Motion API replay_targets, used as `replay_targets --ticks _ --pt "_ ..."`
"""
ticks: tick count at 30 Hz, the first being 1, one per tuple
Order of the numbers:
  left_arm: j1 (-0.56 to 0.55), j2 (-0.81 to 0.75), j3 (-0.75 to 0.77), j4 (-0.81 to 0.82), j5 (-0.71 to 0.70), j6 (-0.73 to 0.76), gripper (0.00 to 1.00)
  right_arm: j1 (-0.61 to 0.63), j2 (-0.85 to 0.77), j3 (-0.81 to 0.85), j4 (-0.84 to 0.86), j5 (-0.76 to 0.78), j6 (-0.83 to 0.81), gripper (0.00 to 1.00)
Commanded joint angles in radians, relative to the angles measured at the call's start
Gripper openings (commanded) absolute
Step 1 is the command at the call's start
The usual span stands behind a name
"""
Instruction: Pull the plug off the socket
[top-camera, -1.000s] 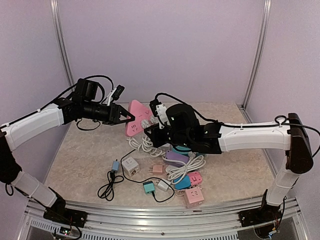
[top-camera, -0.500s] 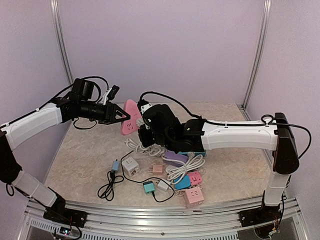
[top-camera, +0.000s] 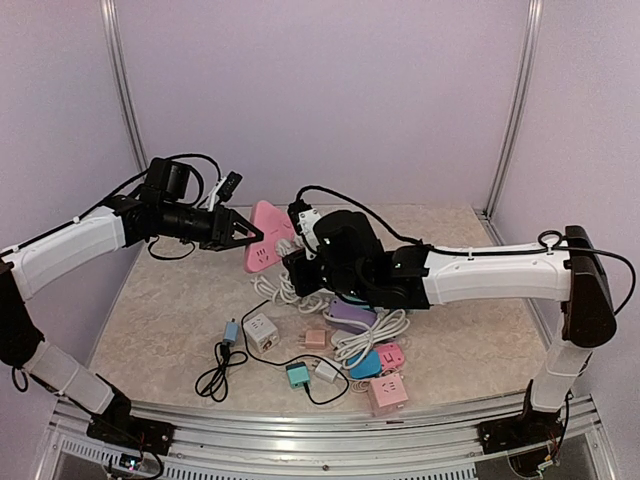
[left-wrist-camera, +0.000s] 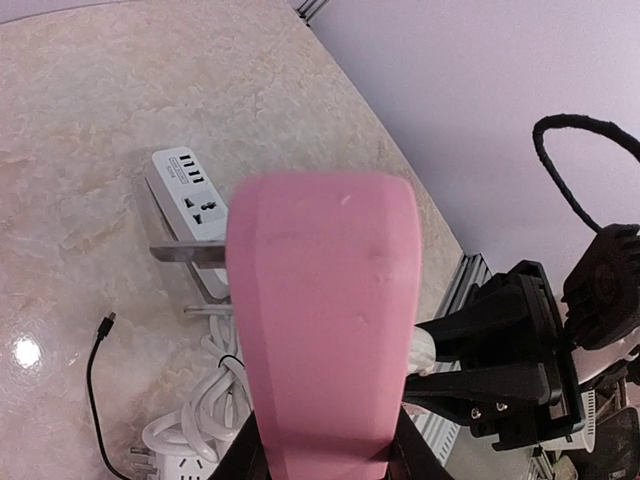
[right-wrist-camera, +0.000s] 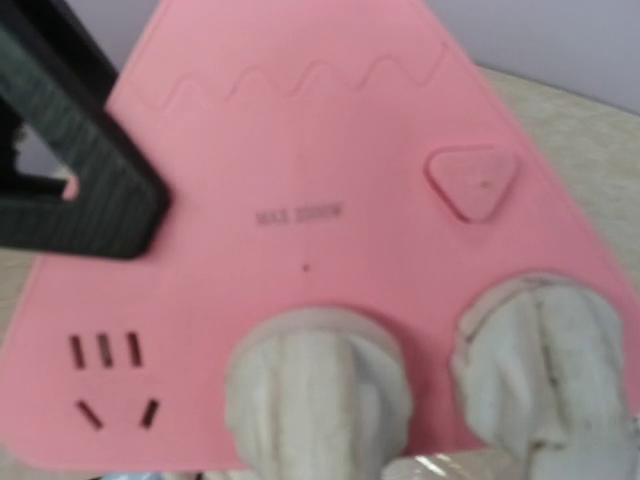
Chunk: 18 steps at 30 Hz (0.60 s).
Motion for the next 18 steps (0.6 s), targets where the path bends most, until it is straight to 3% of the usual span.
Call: replay_targets --ticks 1,10,18 --pt "0.009 -0.03 0.032 0.172 -0.017 -0.001 0.0 -0.033 -0.073 -0.092 0.046 -0.136 0.069 0.0" --pt "-0.052 -0.04 0.043 0.153 -0.016 0.068 0.0 -0.099 -0.132 -0.205 0.162 -0.255 0.144 0.0" --pt "-0.056 -0.042 0.043 0.148 -0.049 0.068 0.0 -0.093 -0.125 -0.194 0.142 -0.24 0.128 0.0"
